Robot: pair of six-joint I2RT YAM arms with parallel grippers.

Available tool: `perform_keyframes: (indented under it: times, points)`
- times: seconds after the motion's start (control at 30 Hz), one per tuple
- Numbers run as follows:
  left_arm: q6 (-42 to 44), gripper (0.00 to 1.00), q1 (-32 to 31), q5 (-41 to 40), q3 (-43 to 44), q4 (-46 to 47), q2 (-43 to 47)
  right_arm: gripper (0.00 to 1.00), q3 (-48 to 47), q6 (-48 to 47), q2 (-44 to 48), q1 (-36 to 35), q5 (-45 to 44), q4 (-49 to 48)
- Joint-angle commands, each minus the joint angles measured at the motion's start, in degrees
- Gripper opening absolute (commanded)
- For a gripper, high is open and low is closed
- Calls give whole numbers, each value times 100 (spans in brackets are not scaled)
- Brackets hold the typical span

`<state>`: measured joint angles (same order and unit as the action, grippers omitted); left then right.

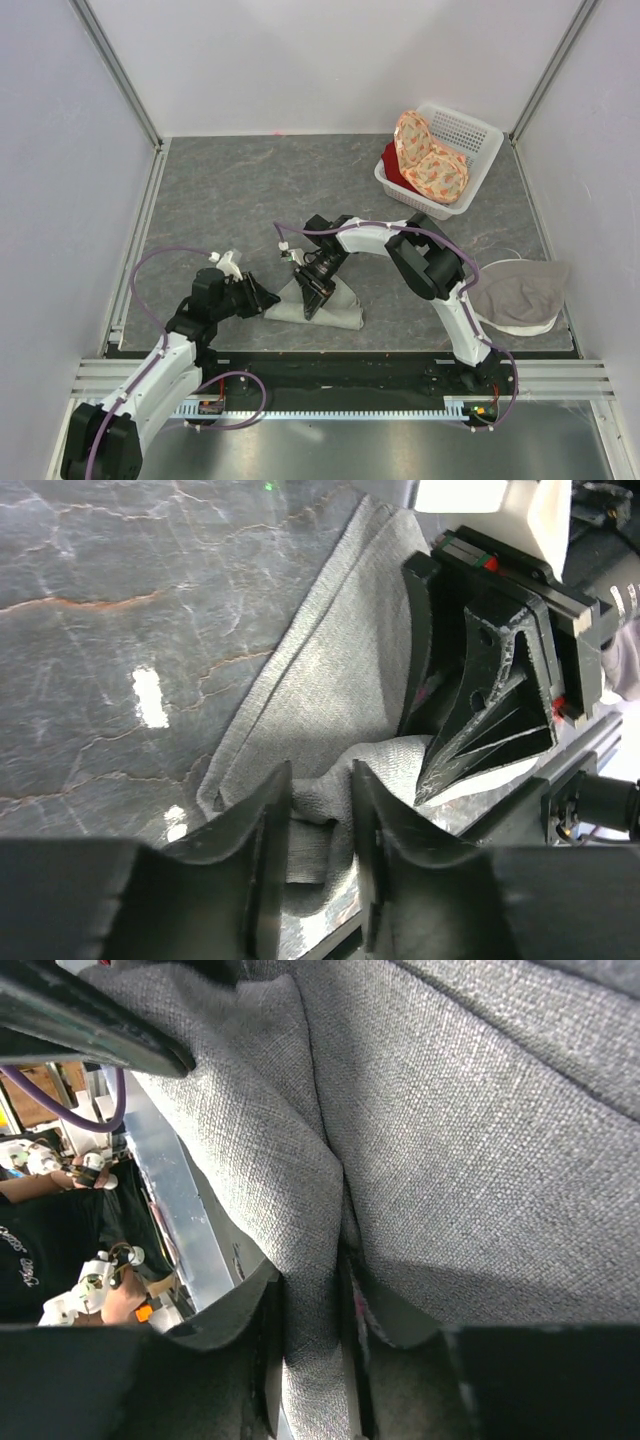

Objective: Fold the napkin, place the utensils inside, and roll it up
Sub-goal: Roll the napkin with the utensil

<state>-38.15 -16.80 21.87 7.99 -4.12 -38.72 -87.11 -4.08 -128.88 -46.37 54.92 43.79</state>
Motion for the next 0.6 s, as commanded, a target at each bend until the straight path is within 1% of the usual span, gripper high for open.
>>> perform_keyframes:
  times: [0.0,0.03,0.07,0.1,0.2,0.33,0.37,0.43,0.47,0.53,0.57]
  points:
    - [-70,22,10,265,-69,298,-74,39,-78,-164,-173,40,-394,-107]
    - [-70,17,10,239,-52,219,-109,42,-78,-146,-155,66,-403,-125]
    - [-70,7,10,187,-26,123,-127,44,-78,-137,-77,75,-411,-151]
    - [-87,3,10,4,70,-156,-118,47,-78,-111,-32,93,-429,-178]
    - [-184,2,10,-392,237,-571,-136,53,-87,-15,257,181,-648,-283]
    - [-307,2,10,-525,343,-897,-346,59,-52,73,775,216,-938,-432]
    - [-350,2,10,-543,379,-932,-416,60,-17,65,1046,216,-1008,-555]
    - [-368,2,10,-561,449,-994,-531,63,220,65,1381,225,-1202,-765]
    - [-351,2,10,-570,484,-1003,-662,64,343,65,1757,216,-1289,-1054]
    - [-333,2,10,-596,554,-1003,-768,67,817,-5,2172,155,-1720,-1415]
    - [-307,2,10,-605,607,-1012,-830,68,1001,-58,2592,102,-1886,-1748]
